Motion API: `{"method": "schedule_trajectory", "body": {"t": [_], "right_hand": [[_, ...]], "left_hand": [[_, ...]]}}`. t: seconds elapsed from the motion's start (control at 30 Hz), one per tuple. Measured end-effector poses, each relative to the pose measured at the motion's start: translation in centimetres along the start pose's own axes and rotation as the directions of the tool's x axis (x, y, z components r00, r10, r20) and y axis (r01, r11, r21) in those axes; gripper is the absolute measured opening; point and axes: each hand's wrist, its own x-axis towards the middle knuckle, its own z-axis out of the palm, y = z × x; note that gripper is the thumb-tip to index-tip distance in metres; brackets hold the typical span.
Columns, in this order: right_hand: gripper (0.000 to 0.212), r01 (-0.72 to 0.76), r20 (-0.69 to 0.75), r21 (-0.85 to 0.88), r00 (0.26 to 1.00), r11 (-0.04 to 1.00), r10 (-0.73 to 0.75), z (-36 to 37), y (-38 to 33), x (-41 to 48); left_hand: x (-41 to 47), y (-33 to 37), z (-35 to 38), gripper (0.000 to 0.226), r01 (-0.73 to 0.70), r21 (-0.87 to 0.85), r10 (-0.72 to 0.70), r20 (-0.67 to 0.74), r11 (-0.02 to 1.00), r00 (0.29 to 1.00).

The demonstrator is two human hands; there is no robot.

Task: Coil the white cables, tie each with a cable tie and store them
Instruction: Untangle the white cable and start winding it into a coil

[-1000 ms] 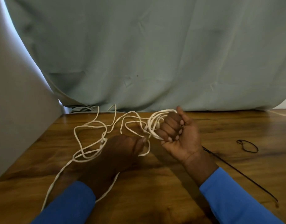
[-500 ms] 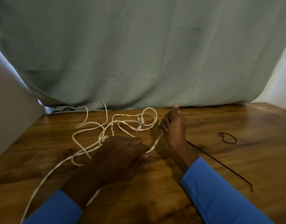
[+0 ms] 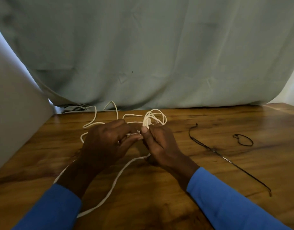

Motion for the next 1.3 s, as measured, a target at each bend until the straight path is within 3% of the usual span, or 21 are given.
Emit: {"method": "schedule_trajectory", "body": {"t": [0.1, 0.2, 0.3, 0.4, 0.43, 0.5, 0.57, 0.63, 0.7, 0.8, 1.0, 1.17, 1.23, 1.3], "right_hand": [[0.051, -0.053, 0.068, 0.082, 0.997, 0.995, 0.047, 0.0, 0.4, -0.3], [0.048, -0.009, 0.040, 0.132, 0.999, 0.991, 0.004, -0.1, -0.2, -0.7], [0.049, 0.019, 0.067, 0.190, 0.997, 0.982, -0.032, 0.3, -0.7, -0.9], [0.055, -0.100, 0.119, 0.393, 0.991, 0.914, 0.057, 1.2, -2.1, -1.2], [0.055, -0.179, 0.129, 0.504, 0.983, 0.845, 0.131, 1.3, -2.6, -1.2], [0.061, -0.362, 0.194, 0.705, 0.926, 0.610, 0.325, 1.2, -3.2, -0.9], [0.063, -0.489, 0.322, 0.775, 0.851, 0.402, 0.414, 1.0, -3.3, -0.7], [0.062, -0.580, 0.463, 0.781, 0.787, 0.232, 0.409, 1.1, -3.4, -0.4], [0.060, -0.633, 0.568, 0.769, 0.737, 0.082, 0.366, 1.1, -3.5, -0.2], [0.052, -0.639, 0.631, 0.767, 0.737, -0.051, 0.243, 1.0, -3.9, 0.2], [0.047, -0.712, 0.717, 0.697, 0.684, -0.091, 0.138, 0.9, -3.6, 0.3], [0.056, -0.728, 0.726, 0.677, 0.637, -0.108, 0.259, 1.1, -3.8, -0.1], [0.059, -0.709, 0.683, 0.700, 0.629, -0.086, 0.371, 1.6, -3.9, -0.5], [0.060, -0.691, 0.644, 0.720, 0.627, -0.068, 0.438, 1.9, -3.8, -0.7]], "left_hand": [[0.0, 0.3, 0.5, 0.023, 0.012, -0.076, -0.011, 0.019, 0.997, 1.000], [-0.3, 0.7, 0.9, 0.024, 0.134, -0.269, -0.135, 0.012, 0.954, 0.991], [-0.4, 0.8, 1.1, 0.035, 0.353, -0.471, -0.362, 0.076, 0.808, 0.929], [-0.4, 1.0, 1.2, 0.045, 0.451, -0.615, -0.405, 0.225, 0.647, 0.887], [-0.3, 1.2, 1.4, 0.043, 0.496, -0.643, -0.412, 0.291, 0.584, 0.863], [-0.2, 2.1, 1.9, 0.050, 0.608, -0.635, -0.495, 0.377, 0.477, 0.783], [-0.2, 2.5, 2.9, 0.057, 0.586, -0.603, -0.547, 0.277, 0.541, 0.790], [-0.4, 2.4, 3.7, 0.056, 0.498, -0.563, -0.541, 0.105, 0.659, 0.834], [0.0, 2.0, 3.9, 0.047, 0.468, -0.572, -0.566, 0.007, 0.674, 0.824], [0.7, 1.6, 3.6, 0.048, 0.466, -0.546, -0.591, -0.068, 0.696, 0.804], [0.8, 0.7, 3.1, 0.066, 0.496, -0.632, -0.624, 0.025, 0.595, 0.781], [0.8, 0.8, 3.5, 0.066, 0.584, -0.698, -0.638, 0.234, 0.415, 0.733], [0.4, 0.8, 3.9, 0.063, 0.585, -0.666, -0.633, 0.214, 0.463, 0.744], [-0.1, 0.4, 4.0, 0.059, 0.539, -0.600, -0.570, 0.161, 0.592, 0.806]]}}
